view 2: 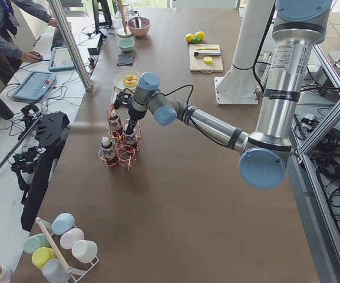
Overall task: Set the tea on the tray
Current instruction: 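Reach the left gripper down to the nearest tea bottle in the copper rack, then grasp the tea bottle with the left gripper and lift it from the rack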
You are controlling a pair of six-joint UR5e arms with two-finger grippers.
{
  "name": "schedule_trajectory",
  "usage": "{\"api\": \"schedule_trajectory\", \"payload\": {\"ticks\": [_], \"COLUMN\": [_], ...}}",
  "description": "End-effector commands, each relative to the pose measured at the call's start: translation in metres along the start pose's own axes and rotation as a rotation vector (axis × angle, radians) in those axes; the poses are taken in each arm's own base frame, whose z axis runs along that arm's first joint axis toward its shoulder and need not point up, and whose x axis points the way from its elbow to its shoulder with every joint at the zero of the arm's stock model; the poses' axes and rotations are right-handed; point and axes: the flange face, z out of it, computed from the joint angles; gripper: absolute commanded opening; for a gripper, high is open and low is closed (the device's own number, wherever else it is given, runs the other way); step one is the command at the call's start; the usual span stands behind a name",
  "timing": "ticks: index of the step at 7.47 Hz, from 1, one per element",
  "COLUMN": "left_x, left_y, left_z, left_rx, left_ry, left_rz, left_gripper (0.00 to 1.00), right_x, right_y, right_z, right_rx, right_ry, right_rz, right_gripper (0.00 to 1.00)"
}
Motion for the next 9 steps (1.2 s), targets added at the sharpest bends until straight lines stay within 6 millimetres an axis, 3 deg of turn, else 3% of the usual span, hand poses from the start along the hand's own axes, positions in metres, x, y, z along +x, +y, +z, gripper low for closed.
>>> {"api": "schedule_trajectory", "payload": {"ticks": [1, 3, 5, 6, 8, 9], "left_x": [-0.009, -0.007, -0.005, 0.000, 0.007, 0.006], "left_y": [-0.004, -0.010, -0.012, -0.015, -0.023, -0.025], "left_z": [0.003, -0.007, -0.021, -0.039, -0.106, -0.149], "left_rx": [-0.003, 0.009, 0.021, 0.032, 0.057, 0.068], "left_ry": [-0.011, 0.001, 0.015, 0.014, -0.020, -0.051], "left_rz": [-0.014, -0.026, -0.034, -0.039, -0.079, -0.108], "left_gripper": [0.52, 0.00, 0.00, 0.00, 0.00, 0.00], "right_x": [0.000, -0.002, -0.001, -0.002, -0.003, -0.005], "right_y": [0.000, -0.001, 0.000, -0.001, -0.001, -0.002], "right_z": [0.001, 0.002, 0.002, 0.001, 0.002, 0.005], "right_rx": [-0.003, -0.004, -0.005, 0.001, 0.001, -0.004], "right_ry": [0.000, 0.001, -0.001, 0.001, 0.000, -0.001], "right_rz": [-0.002, -0.005, -0.004, -0.009, -0.010, -0.011], "right_gripper": [1.00, 1.00, 1.00, 1.00, 1.00, 1.00]}}
